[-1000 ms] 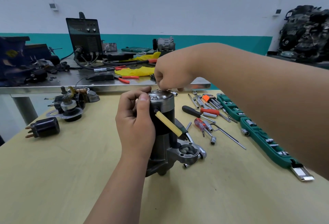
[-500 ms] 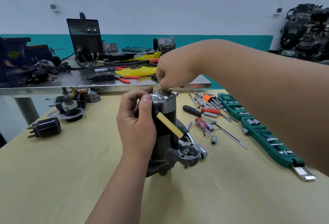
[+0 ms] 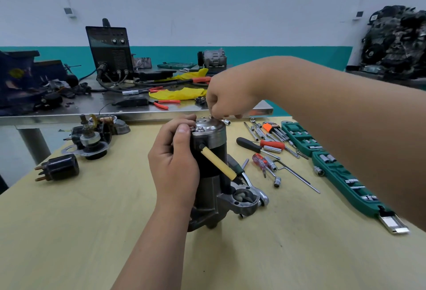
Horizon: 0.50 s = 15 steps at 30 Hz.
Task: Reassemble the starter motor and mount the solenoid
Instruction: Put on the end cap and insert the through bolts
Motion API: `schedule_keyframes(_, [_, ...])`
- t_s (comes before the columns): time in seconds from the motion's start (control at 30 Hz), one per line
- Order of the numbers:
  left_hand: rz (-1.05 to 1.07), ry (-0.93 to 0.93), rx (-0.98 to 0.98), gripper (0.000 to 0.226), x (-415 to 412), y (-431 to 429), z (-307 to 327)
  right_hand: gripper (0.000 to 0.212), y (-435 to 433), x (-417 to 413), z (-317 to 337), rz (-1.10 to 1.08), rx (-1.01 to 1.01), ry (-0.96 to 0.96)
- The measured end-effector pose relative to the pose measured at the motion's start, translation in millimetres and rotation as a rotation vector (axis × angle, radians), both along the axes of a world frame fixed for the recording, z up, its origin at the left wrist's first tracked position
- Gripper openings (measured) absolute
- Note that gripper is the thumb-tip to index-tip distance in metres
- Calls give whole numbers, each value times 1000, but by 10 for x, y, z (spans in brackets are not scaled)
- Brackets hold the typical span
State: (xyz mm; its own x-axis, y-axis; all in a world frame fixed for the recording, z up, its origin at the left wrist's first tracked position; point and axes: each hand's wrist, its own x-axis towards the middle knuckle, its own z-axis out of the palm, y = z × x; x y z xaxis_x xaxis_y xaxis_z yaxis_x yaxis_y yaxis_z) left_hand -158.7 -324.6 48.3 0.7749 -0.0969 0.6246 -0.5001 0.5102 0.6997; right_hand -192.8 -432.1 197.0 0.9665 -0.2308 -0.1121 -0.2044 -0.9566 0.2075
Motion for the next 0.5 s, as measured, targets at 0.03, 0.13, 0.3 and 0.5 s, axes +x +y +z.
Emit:
schedule_keyframes(0.03, [0,-7,4,26,-8,-2,2,22,2,-10,24,10,39,-24])
schedule_keyframes(0.13, [-29,-35,15,12,-50,-11,3,18,14,-7,55,26,49,-18])
schedule_keyframes(0.3, [-36,-60,-4,10,-77,-9,-5,31,18,-1,14,-30,-15,23])
schedule_keyframes(0.5, [15,-35,-2,20,-51,-24,-10,25,24,-17,1,19,-40,-20])
